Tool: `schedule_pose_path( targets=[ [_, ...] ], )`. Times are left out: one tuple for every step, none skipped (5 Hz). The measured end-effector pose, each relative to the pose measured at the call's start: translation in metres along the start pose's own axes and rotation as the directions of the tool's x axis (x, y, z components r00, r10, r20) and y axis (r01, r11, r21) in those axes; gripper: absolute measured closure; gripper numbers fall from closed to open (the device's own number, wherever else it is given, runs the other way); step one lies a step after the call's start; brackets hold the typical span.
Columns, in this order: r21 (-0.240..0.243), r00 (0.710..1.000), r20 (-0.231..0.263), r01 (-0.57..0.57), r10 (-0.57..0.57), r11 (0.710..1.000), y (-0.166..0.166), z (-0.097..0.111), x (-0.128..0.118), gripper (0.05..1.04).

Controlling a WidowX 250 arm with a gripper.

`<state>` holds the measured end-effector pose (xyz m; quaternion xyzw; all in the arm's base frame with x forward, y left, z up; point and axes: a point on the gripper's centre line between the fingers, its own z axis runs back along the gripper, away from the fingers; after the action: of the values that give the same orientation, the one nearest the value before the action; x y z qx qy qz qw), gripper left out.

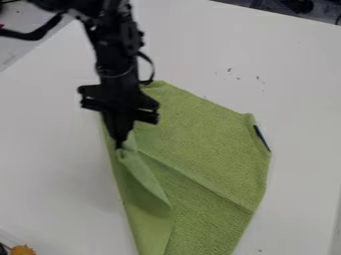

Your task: Unfold the cloth from top right to bottom left

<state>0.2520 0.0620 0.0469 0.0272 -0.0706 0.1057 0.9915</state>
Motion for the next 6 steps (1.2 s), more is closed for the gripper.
schedule_pose_path(
  targets=[
    [-0.017,0.999,-0.006,-0.035,0.035,0.999,0.028,-0.010,-0.016,1.026],
    [-0.004,0.998,-0.011,-0.057,0.057,0.998,0.055,-0.013,-0.026,1.026],
    [0.000,0.997,-0.005,-0.076,0.076,0.997,0.078,-0.014,-0.032,1.026],
    [-0.016,0.996,-0.002,-0.087,0.087,0.996,0.090,-0.017,-0.037,1.026],
    [-0.034,0.995,-0.008,-0.096,0.095,0.995,0.103,-0.021,-0.043,1.004],
    [-0.044,0.995,-0.011,-0.097,0.097,0.994,0.113,-0.024,-0.047,0.848]
  ],
)
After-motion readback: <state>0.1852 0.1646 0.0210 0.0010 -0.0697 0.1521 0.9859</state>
